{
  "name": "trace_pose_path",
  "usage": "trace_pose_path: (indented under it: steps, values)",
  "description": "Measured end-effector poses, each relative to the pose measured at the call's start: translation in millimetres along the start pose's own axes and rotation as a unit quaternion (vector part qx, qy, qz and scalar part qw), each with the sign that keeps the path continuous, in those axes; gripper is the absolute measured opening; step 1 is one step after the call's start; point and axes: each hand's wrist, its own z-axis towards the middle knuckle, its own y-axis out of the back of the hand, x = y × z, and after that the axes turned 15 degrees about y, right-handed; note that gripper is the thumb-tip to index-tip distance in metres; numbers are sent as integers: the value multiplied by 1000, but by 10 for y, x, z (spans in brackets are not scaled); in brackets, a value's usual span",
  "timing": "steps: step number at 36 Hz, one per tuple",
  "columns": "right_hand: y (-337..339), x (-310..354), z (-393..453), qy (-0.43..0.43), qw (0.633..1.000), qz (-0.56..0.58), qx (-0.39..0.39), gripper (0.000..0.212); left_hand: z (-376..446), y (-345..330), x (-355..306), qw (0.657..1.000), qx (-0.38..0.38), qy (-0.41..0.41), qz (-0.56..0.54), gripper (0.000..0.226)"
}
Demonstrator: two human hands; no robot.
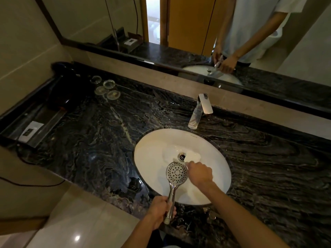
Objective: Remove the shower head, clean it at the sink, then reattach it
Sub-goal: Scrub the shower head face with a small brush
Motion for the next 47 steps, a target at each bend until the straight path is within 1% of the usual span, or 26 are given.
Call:
trace_pose_path:
  steps: [2, 3, 8, 10, 15, 18, 23, 25, 27, 31, 34, 36, 39, 41, 44, 47]
  values:
    - [35, -30, 16, -16, 1000, 20, 1, 35, 1, 1, 10, 1000, 1, -3, -3, 22]
    - [22, -24, 5, -11, 1000, 26, 5, 34, 6, 2, 15, 1000, 1, -3, -5, 21]
    - [-229, 99, -199, 70, 997, 8, 36, 37, 48, 13, 20, 1000, 10, 2, -13, 18]
    - [-258, 106, -226, 88, 995, -9, 40, 38, 51, 17, 18, 1000, 11, 7, -14, 19]
    - [-92, 20, -74, 55, 998, -24, 18, 29, 76, 18, 12, 1000, 0, 7, -5, 19]
    - [-8, 20, -2, 34, 999, -23, 16, 31, 93, 22, 15, 1000, -3, 8, 2, 19]
    - [-123, 205, -123, 102, 991, -47, 70, 35, 112, 21, 33, 1000, 1, 11, -11, 21]
    - [-141, 196, -142, 110, 989, -49, 82, 36, 117, 32, 31, 1000, 4, 11, -10, 21]
    - [-103, 118, -101, 99, 991, -44, 83, 35, 124, 42, 21, 1000, 6, 10, -6, 21]
    - [14, -49, 10, 51, 997, -25, 47, 34, 110, 44, 9, 1000, 11, 5, 3, 19]
    - [-29, -31, -26, 36, 999, 7, 32, 35, 104, 40, 11, 1000, 13, 2, -3, 19]
    - [-165, 20, -114, 47, 998, 21, 35, 36, 111, 37, 18, 1000, 11, 1, -10, 20]
    - [-393, 93, -299, 85, 995, 2, 58, 39, 105, 34, 24, 1000, 10, 3, -22, 22]
    - [-467, 73, -369, 89, 994, -1, 64, 40, 101, 30, 22, 1000, 9, 3, -22, 23]
    - [-417, -13, -309, 71, 996, 2, 53, 39, 89, 22, 14, 1000, 10, 0, -15, 21]
    - [-272, -83, -176, 22, 999, 29, 12, 35, 75, 30, 14, 1000, 6, 2, -4, 19]
